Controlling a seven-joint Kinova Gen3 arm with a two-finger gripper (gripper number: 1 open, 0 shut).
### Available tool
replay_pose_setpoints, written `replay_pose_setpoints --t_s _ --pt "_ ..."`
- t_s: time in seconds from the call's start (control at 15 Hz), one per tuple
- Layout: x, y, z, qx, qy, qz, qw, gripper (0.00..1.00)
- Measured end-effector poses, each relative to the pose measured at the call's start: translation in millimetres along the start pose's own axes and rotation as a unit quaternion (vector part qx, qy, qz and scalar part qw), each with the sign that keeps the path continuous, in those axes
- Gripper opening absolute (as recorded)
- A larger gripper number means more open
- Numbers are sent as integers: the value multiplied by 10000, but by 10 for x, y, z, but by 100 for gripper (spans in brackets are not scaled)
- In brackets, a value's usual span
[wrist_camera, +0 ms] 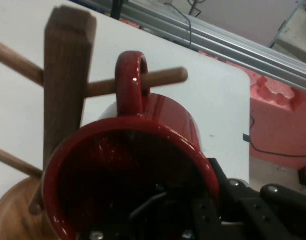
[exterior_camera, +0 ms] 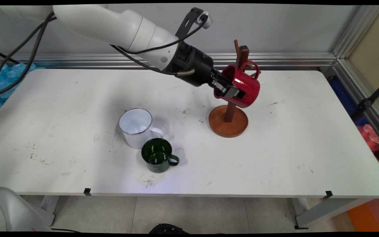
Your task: Place the picked object on the table
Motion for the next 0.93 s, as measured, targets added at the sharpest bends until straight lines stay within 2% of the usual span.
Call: replay_pose_setpoints --t_s 0.47,0.93 --pt "87 157 -27 -161 31 39 9999 0" --pt "190 470 -97 -377 18 -3 9993 0"
